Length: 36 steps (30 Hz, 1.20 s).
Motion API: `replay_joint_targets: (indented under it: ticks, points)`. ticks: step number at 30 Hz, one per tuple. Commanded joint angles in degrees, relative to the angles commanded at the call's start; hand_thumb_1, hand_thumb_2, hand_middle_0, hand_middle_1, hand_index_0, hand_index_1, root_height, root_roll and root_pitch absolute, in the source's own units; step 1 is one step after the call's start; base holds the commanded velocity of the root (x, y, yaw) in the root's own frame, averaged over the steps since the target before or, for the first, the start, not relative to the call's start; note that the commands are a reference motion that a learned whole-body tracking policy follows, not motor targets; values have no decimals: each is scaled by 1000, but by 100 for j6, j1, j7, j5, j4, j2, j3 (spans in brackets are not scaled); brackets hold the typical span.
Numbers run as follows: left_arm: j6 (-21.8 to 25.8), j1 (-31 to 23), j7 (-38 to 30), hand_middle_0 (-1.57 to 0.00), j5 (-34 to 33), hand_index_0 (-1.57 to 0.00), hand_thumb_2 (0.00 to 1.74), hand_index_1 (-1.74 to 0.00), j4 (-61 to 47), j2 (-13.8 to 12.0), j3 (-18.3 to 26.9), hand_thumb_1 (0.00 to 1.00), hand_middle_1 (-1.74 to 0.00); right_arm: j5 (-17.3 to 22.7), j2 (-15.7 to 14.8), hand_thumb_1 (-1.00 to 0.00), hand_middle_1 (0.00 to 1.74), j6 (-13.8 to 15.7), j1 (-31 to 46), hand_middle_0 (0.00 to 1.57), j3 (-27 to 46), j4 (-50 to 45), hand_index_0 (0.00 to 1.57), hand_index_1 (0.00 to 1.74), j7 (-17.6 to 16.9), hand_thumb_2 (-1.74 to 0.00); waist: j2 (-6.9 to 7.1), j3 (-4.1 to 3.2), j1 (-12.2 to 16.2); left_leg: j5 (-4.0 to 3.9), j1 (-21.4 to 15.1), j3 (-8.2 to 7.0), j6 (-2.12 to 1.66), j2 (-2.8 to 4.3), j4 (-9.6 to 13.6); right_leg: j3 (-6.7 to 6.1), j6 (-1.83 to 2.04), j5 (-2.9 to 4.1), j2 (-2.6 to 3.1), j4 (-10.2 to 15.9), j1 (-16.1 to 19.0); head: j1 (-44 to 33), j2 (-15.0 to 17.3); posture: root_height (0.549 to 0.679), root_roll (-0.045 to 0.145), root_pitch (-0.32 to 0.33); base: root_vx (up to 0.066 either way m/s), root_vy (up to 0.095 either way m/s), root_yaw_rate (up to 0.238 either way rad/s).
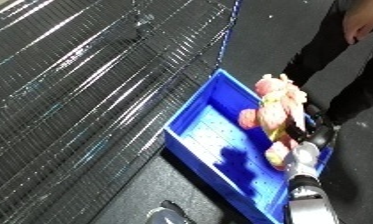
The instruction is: Pick up the object and place it into the box
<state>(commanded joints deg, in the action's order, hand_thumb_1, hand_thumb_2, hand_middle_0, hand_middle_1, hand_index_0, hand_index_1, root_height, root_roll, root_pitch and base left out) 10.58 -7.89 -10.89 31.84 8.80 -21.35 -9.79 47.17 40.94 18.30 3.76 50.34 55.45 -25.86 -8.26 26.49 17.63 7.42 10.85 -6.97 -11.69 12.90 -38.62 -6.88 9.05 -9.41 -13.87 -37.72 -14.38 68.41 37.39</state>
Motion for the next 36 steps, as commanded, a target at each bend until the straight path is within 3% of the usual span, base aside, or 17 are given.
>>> replay_joint_targets:
  ticks: [10,19,21,26,29,36]
  points:
    - [-11,-4,-13,-1570,-52,-1570,1740,-1740,-31,-21,-20,1000,-1740,88,-9,0,0,59,34,0,27,0,0,0,-10,0,7,-23,-34,-64,-34,14,-5,-3,104,50,9,-33,-11,79,66,-11,91,638,106,-234,1,-9,12]
    - [-41,-29,22,-1570,-68,-1570,1740,-1740,-105,-29,53,1000,-1740,4,-161,0,0,37,86,0,-310,-259,0,0,209,0,44,-30,-135,-123,-62,41,-6,-5,174,92,13,-58,-9,107,112,-272,144,639,105,-238,0,-7,27]
    - [-39,-44,30,-1570,-39,-1570,1740,-1740,-122,16,102,1000,-1740,-241,-310,0,0,102,-29,0,-665,-767,0,0,266,0,63,-14,-175,-134,-65,52,-6,-7,185,107,16,-77,-2,74,110,-778,135,638,104,-240,-2,-5,44]
    - [-39,-69,27,-1570,-13,-1570,1740,-1740,-120,79,181,1000,-1740,-577,-588,0,0,149,-145,0,-1099,-1610,0,0,268,0,91,14,-218,-141,-65,65,-1,-11,193,122,20,-100,5,24,102,-857,120,637,102,-243,-5,-3,37]
    - [-92,-166,9,-1570,-27,-1570,1740,-1740,-74,168,330,1000,-1740,-1101,-923,0,0,148,-209,0,-1615,-2765,0,0,351,0,136,66,-355,-155,-47,117,17,-23,190,155,19,-131,22,-64,104,-1346,18,635,96,-248,-9,-12,120]
    - [-181,-323,-11,-1570,-52,-1570,1740,-1740,-97,229,491,1000,-1740,-1694,-1236,0,0,-29,-179,0,-2092,-4073,0,0,409,0,232,116,-564,-162,26,182,33,-8,142,197,27,-159,37,-179,61,-1782,-122,632,87,-251,-4,-12,91]
